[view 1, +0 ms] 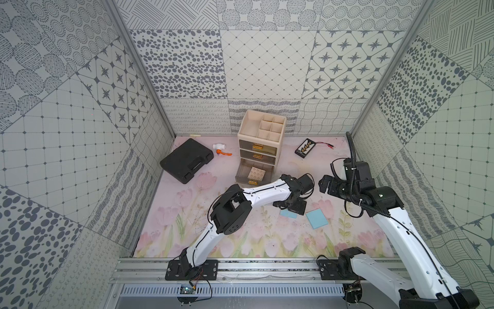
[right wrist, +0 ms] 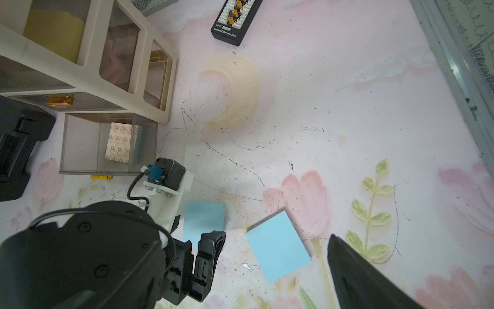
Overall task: Please put the sticky notes in the drawer by color
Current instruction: Pick up the sticky notes from the center of the board.
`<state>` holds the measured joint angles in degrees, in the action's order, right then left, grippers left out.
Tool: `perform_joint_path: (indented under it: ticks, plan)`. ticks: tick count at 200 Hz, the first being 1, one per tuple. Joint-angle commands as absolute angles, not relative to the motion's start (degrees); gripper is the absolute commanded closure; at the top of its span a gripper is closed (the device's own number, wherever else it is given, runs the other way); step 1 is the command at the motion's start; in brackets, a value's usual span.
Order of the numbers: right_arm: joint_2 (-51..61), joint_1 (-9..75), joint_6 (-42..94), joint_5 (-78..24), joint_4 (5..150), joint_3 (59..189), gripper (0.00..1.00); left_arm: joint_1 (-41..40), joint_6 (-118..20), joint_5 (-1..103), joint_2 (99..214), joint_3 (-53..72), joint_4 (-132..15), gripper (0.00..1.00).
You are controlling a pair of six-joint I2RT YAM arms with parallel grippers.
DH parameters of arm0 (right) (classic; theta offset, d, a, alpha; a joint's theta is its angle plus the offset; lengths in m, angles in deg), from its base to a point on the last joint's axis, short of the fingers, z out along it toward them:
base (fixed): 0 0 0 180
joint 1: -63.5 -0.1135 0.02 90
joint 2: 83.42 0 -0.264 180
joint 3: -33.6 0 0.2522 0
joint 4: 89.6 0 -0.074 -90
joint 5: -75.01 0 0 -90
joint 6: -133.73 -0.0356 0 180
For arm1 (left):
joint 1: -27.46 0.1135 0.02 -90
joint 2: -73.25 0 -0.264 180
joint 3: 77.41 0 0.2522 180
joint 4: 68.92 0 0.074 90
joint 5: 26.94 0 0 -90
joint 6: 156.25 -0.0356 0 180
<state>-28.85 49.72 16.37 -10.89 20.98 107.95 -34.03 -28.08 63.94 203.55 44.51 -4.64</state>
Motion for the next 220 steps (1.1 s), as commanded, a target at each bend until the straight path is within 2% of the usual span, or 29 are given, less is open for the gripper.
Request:
perform_joint_path:
  ticks: [1, 122, 170, 220]
  plan:
    - [-29.7, 49.8, 17.5, -10.7, 22.2, 107.3, 0.01, -34.3, -26.7, 67.2, 205.3, 47.1, 0.5, 0.00]
    - [-30.0, 49.8, 17.5, -11.0, 23.3, 106.4, 0.01, -34.5, -26.1, 67.5, 210.1, 50.1, 1.8, 0.00]
    - [-29.9, 49.8, 17.3, -11.2, 23.8, 106.4, 0.01, -34.8, -25.9, 66.3, 209.3, 48.4, 1.3, 0.19]
    - [-29.1, 49.8, 16.6, -12.1, 24.7, 106.6, 0.01, -34.8, -25.2, 67.2, 205.5, 44.6, 0.7, 0.20]
